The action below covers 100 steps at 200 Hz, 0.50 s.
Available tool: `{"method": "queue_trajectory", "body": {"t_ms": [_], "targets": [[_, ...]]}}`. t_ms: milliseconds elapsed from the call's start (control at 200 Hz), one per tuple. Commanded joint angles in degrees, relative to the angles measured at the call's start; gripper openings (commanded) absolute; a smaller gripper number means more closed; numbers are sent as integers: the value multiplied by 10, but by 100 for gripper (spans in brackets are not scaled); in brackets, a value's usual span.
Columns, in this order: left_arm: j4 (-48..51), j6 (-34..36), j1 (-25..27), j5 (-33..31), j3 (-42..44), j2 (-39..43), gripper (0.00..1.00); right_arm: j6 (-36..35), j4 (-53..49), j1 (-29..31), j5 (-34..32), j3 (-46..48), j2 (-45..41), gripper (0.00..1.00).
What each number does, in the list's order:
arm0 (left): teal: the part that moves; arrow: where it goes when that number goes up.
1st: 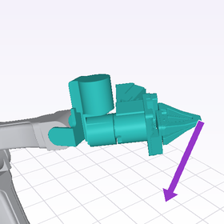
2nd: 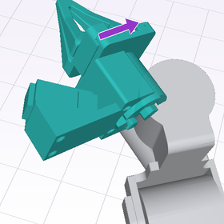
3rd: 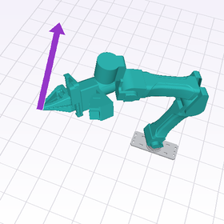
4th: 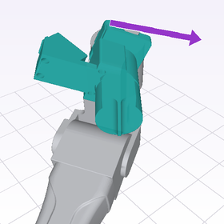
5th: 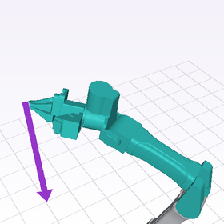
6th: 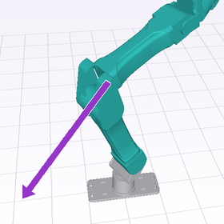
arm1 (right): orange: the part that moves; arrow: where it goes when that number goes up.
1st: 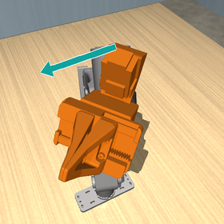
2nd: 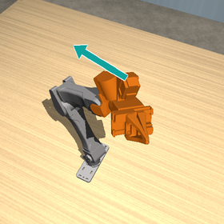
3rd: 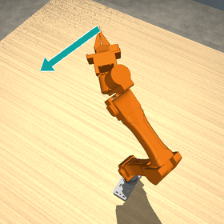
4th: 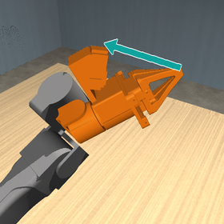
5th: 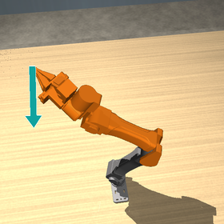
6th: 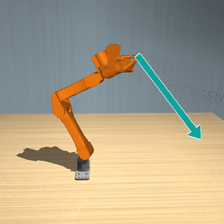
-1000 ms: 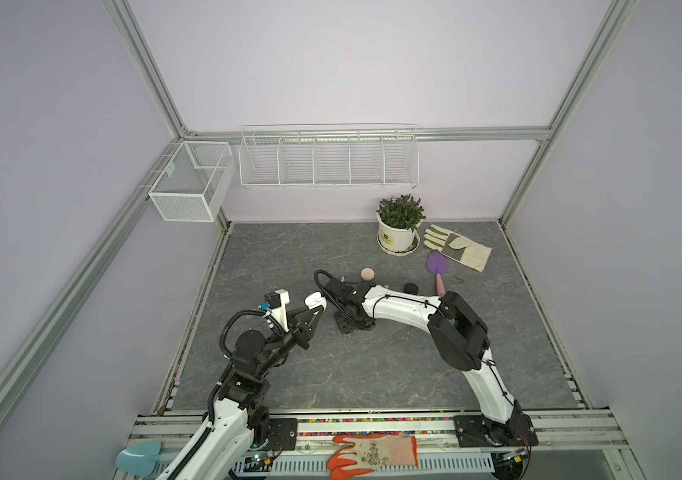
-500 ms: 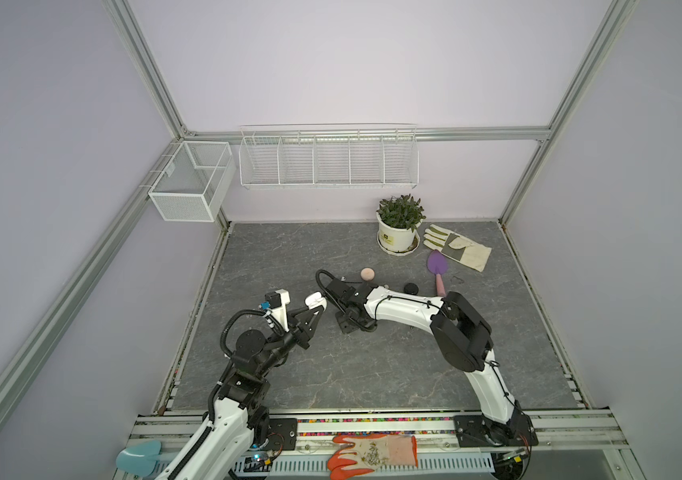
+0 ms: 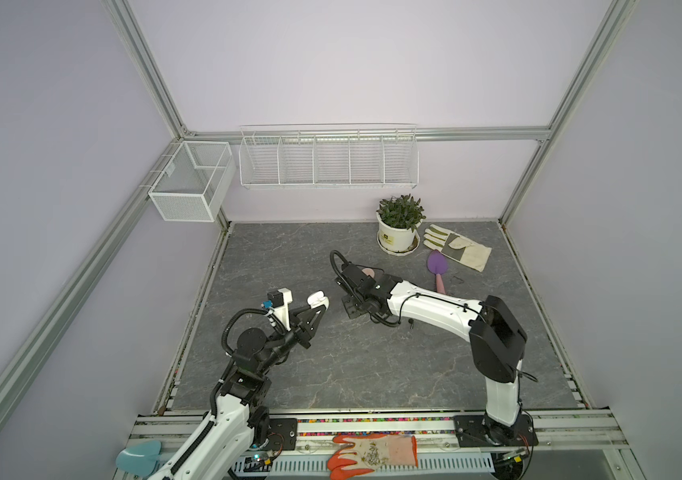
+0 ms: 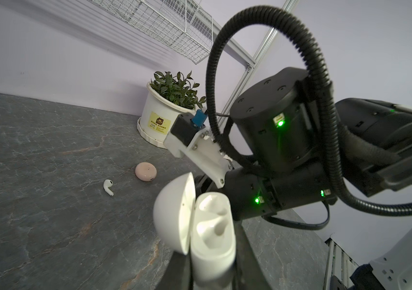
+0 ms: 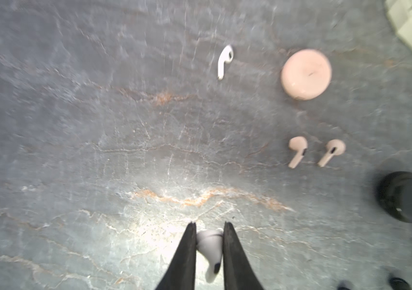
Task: Insert the wireless bluetooth earbuds into the charging case
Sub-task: 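Lift the white earbud and carry it toward the case in the left gripper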
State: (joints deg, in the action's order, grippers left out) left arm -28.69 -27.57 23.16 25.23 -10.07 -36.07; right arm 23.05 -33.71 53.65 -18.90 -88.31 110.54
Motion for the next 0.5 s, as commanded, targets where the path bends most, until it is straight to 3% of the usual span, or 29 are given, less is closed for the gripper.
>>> {"method": "queue_trajectory", "body": {"t_ms": [0,495], "targets": [[-51,39,-1,37,-7,-13,0,-26,22,-8,-15,16,-44,19],[-121,144,6,56,-8,-93,0,-80,58,-13,0,42,-185,19]]}}
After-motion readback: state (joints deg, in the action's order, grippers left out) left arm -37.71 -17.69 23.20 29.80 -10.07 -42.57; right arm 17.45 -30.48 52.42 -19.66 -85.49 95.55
